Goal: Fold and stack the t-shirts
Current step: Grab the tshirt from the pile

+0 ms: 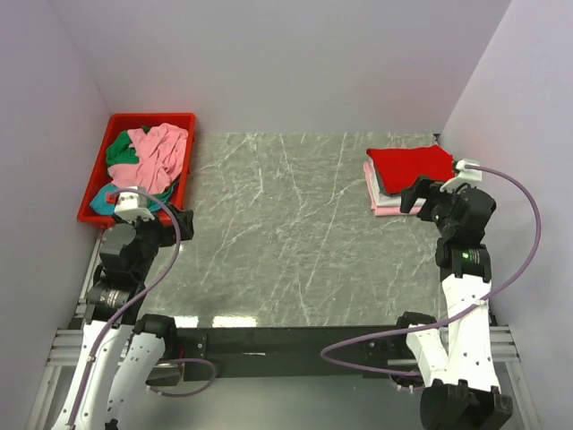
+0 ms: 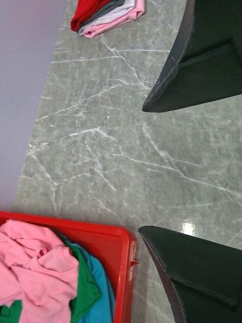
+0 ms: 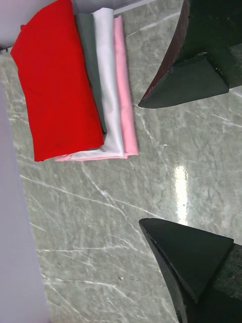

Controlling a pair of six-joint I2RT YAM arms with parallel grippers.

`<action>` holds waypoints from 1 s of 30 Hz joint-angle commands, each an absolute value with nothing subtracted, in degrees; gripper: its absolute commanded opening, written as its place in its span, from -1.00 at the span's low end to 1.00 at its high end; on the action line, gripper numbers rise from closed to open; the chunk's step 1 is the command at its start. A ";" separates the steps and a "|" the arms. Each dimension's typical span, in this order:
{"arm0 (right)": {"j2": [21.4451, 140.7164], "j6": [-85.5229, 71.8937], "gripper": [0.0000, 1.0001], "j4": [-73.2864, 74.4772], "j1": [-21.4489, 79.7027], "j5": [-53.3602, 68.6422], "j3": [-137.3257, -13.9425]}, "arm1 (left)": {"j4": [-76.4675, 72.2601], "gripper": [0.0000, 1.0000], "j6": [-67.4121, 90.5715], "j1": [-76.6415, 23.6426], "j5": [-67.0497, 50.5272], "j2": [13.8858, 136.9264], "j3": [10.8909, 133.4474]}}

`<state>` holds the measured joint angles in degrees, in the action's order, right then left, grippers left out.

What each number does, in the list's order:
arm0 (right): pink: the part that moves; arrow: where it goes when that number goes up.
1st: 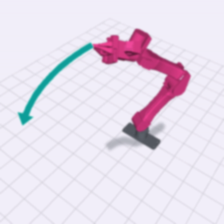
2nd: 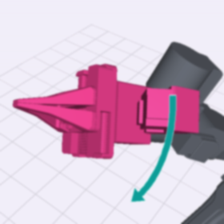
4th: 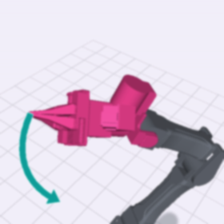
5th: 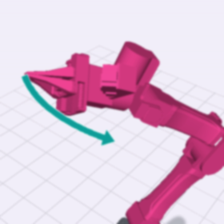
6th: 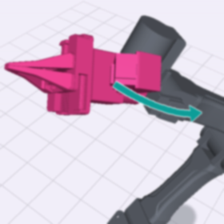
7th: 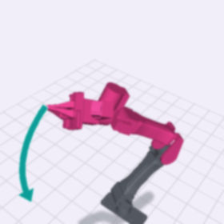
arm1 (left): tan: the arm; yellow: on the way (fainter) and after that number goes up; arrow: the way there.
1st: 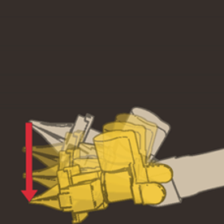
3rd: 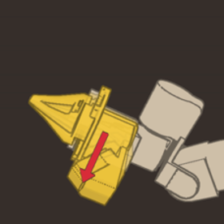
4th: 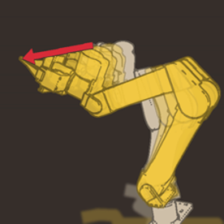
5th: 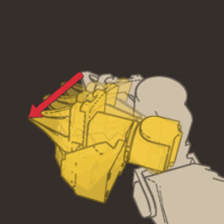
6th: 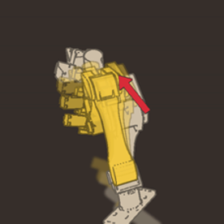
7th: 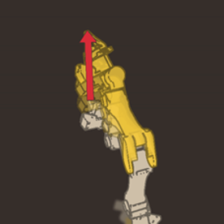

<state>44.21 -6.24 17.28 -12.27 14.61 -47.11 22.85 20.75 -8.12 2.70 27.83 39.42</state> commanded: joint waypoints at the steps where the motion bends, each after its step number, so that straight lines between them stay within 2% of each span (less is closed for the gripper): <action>1: 44.29 -8.00 0.90 14.23 -12.48 13.79 -47.71 | 19.43 0.99 20.83 -8.00 3.52 27.33 39.82; 3: 46.84 -7.13 0.91 16.25 -12.48 15.54 -49.65 | 18.46 0.99 21.62 -8.00 3.78 28.21 39.90; 8: 51.76 4.12 0.91 23.29 -12.48 35.31 -53.09 | 14.52 0.99 24.52 -7.91 7.28 34.97 41.74; 12: 50.98 5.97 0.91 21.09 -12.48 37.62 -49.57 | 12.49 0.99 26.19 -6.51 8.44 43.40 46.48; 15: 50.45 7.03 0.91 22.06 -12.48 37.53 -49.75 | 12.74 0.99 29.87 -1.60 6.70 50.78 52.19; 18: 49.57 7.38 0.91 22.59 -12.48 38.14 -49.57 | 13.27 0.97 35.49 9.71 0.48 60.00 60.79; 21: 48.78 6.77 0.91 22.24 -12.48 38.49 -49.22 | 15.11 0.72 40.95 14.67 -4.56 71.77 66.43; 22: 49.04 6.85 0.91 22.50 -12.48 38.76 -49.39 | 17.21 0.56 42.35 16.24 -5.79 78.16 70.53; 23: 49.04 6.86 0.91 22.94 -12.48 39.19 -49.39 | 18.01 0.49 42.71 16.78 -5.63 81.18 72.66; 27: 49.31 6.59 0.91 23.20 -12.48 39.55 -49.31 | 22.31 0.44 43.77 17.67 -0.80 93.84 81.80; 30: 49.48 6.50 0.91 23.47 -12.48 39.73 -49.22 | 29.51 0.32 42.89 17.58 -0.09 105.00 95.39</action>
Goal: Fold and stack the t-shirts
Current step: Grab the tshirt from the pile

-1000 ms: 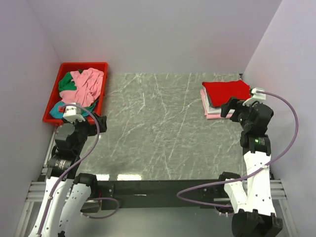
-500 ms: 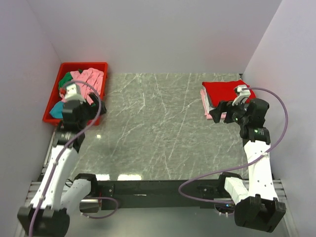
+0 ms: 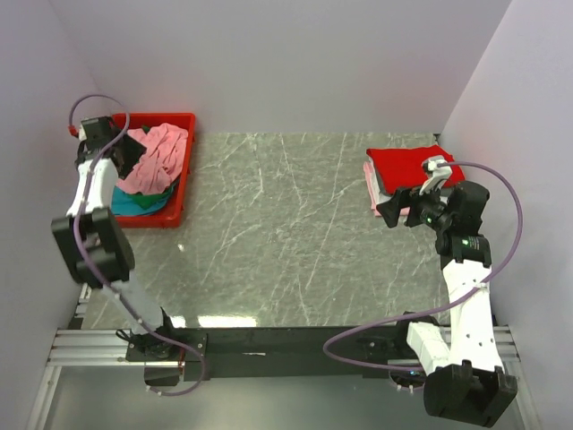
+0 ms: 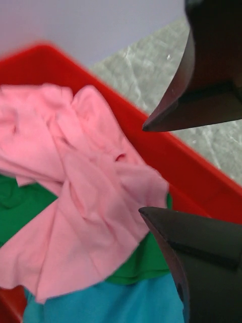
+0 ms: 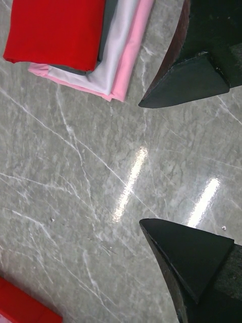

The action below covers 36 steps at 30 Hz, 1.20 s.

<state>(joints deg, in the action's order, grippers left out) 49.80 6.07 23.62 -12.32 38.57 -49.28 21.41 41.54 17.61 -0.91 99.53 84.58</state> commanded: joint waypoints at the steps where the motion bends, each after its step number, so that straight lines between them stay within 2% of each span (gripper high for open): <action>1: 49.57 6.59 0.91 23.64 -12.48 39.38 -49.31 | 31.97 0.29 42.02 17.32 -0.17 110.42 98.32; 6: 50.18 6.68 0.91 23.99 -12.48 38.67 -49.66 | 40.14 0.32 38.59 15.82 4.83 121.89 111.06; 11: 50.71 6.59 0.91 23.82 -12.48 38.67 -49.66 | 44.11 0.31 33.75 13.80 9.22 130.33 117.94; 12: 50.71 6.50 0.90 23.73 -12.48 38.67 -49.57 | 45.25 0.28 33.14 13.45 10.01 131.30 119.60; 15: 50.80 6.50 0.90 23.73 -12.48 38.23 -49.48 | 45.62 -0.09 31.65 13.01 9.76 133.50 120.32; 16: 50.80 6.42 0.91 23.82 -12.48 38.23 -49.48 | 44.75 -0.39 31.38 12.92 9.23 132.90 119.97; 19: 50.98 6.42 0.90 23.64 -12.48 38.32 -49.48 | 41.85 -0.69 30.33 11.78 11.24 128.77 118.39; 28: 51.07 6.50 0.90 23.82 -12.48 38.58 -49.40 | 34.37 -0.98 26.72 7.91 15.73 111.37 115.15; 36: 50.80 6.50 0.90 23.73 -12.48 38.76 -49.22 | 30.25 -0.99 25.05 7.82 11.63 101.18 111.27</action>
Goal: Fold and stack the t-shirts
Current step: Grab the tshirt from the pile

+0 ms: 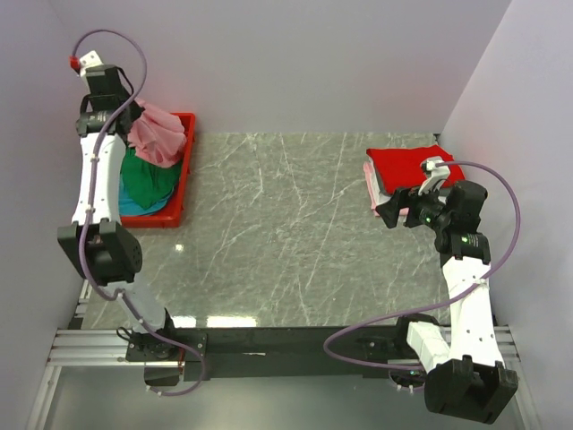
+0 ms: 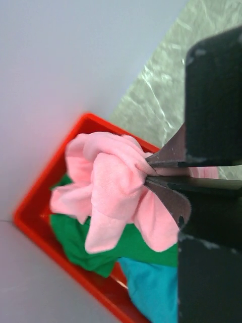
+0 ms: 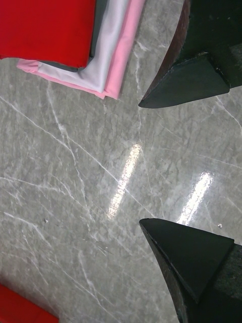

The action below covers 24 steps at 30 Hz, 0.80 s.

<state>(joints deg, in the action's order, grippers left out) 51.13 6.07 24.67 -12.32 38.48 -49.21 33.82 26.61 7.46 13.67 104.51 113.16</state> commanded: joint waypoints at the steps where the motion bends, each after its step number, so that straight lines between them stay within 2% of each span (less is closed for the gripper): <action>1: 50.80 6.50 0.90 23.73 -12.48 38.59 -49.22 | 29.54 -0.99 25.14 7.74 10.21 100.12 111.01; 6: 51.24 6.85 0.90 23.73 -12.48 38.41 -49.22 | 25.49 -0.99 24.88 4.85 1.43 94.06 112.76; 13: 51.68 7.65 0.90 23.47 -12.48 37.80 -48.87 | 21.98 -0.99 23.82 -2.63 -4.29 88.60 118.47; 24: 52.30 8.17 0.90 23.73 -12.48 37.00 -48.96 | 15.65 -0.99 28.12 -7.38 -15.29 81.74 115.93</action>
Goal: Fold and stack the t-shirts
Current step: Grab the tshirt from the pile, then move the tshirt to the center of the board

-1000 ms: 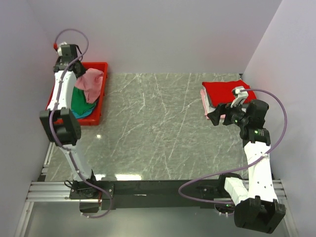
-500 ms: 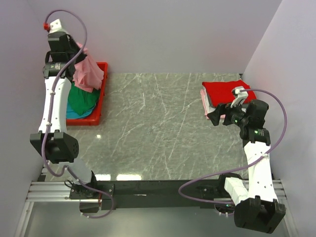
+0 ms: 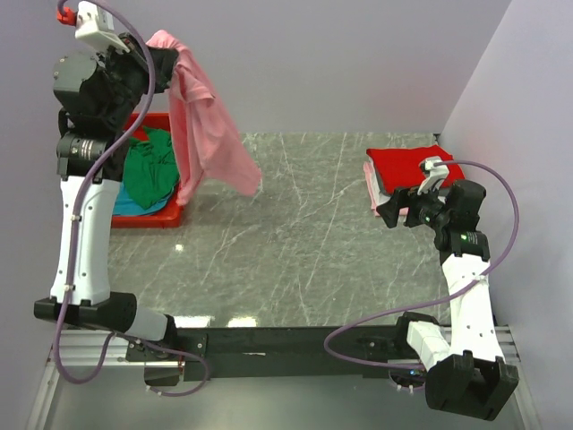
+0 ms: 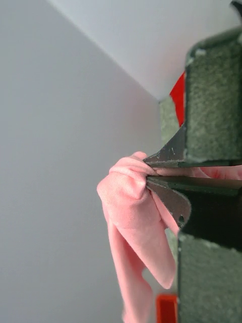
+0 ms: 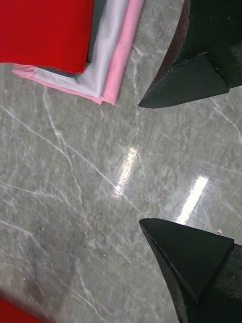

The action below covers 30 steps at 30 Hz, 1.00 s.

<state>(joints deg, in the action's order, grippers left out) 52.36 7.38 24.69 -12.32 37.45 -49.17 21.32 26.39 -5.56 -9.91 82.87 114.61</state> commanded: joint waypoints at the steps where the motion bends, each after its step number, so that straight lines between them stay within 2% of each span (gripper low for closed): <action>1: 52.29 8.17 0.90 23.64 -12.48 37.09 -48.87 | 15.38 -0.99 28.39 -7.90 -15.90 81.65 116.01; 12: 51.50 8.26 0.90 23.73 -12.48 37.00 -49.04 | 12.13 -0.99 31.46 -17.22 -22.59 82.00 117.25; 18: 51.59 8.26 0.90 23.73 -12.48 36.91 -48.96 | 11.87 -0.99 29.89 -24.07 -24.60 81.65 114.09; 30: 51.86 8.44 0.90 23.64 -12.48 36.56 -49.04 | 13.97 -0.99 25.05 -31.38 -27.51 81.39 106.79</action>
<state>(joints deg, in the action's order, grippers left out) 52.31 7.60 24.69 -12.32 36.91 -49.17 16.56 27.55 -30.46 -25.67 82.63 107.31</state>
